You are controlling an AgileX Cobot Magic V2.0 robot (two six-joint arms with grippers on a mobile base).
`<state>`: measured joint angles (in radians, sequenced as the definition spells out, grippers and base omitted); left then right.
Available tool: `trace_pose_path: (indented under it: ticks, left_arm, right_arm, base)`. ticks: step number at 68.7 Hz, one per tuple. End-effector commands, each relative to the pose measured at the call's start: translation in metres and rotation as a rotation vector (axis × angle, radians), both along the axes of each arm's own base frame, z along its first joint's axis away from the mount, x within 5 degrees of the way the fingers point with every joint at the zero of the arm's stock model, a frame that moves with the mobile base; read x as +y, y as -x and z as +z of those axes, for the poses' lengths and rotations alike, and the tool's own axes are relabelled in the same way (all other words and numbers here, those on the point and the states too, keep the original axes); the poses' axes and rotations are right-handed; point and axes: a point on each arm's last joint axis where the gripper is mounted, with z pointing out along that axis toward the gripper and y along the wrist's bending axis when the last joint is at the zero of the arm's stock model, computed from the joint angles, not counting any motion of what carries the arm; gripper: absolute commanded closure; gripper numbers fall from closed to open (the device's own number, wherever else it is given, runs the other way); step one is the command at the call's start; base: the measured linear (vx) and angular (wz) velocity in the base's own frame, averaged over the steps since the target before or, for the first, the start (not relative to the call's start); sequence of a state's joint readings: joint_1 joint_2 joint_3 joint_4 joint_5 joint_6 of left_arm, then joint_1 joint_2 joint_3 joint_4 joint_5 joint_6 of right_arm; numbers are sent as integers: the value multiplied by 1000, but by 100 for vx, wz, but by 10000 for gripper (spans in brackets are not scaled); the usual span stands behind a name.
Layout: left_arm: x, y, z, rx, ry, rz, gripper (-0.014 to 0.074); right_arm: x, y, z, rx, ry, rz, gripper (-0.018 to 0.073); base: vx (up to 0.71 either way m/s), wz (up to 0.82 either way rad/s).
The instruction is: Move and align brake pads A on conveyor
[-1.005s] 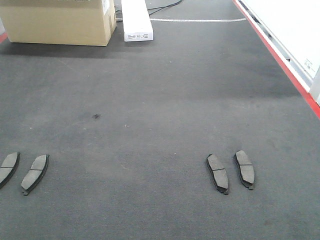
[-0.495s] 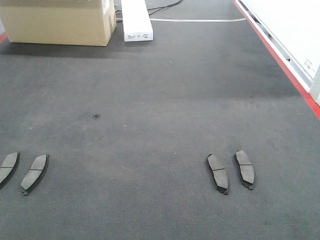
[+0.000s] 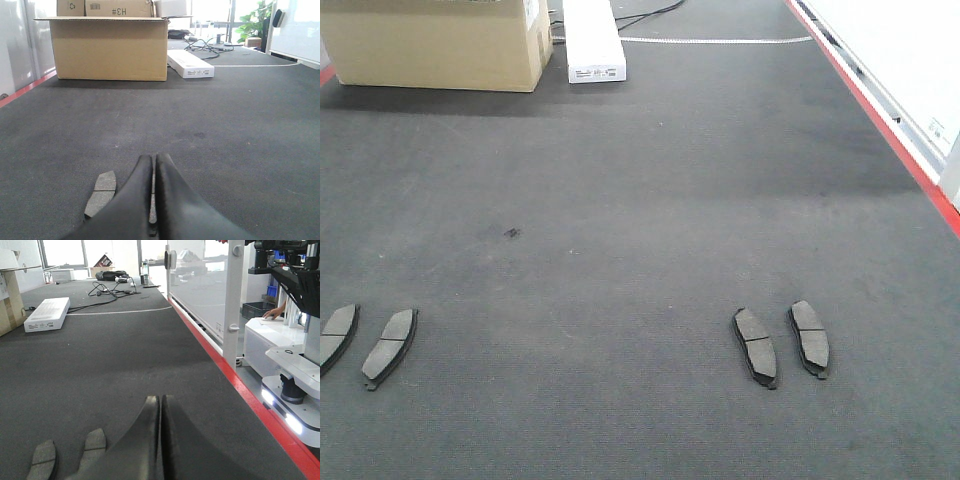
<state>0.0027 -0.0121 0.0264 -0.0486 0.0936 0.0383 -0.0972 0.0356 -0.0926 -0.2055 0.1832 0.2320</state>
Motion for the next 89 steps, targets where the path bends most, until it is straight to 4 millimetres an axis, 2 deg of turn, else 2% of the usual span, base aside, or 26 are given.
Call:
trace_pose_path:
  ticks: [1, 9, 15, 89]
  left_arm:
    - [0, 1, 2, -77, 8, 4, 602]
    - [0, 1, 2, -77, 8, 4, 602]
    - [0, 1, 2, -77, 8, 4, 602]
    - [0, 1, 2, -77, 8, 4, 602]
  right_arm:
    - [2, 3, -1, -96, 15, 12, 566]
    - [2, -2, -33, -24, -27, 20, 566]
    - [1, -1, -40, 49, -67, 9, 566]
    - [1, -1, -39, 36, -50, 10, 566]
  base:
    - [0, 0]
    - [0, 0]
    - [0, 0]
    - [0, 0]
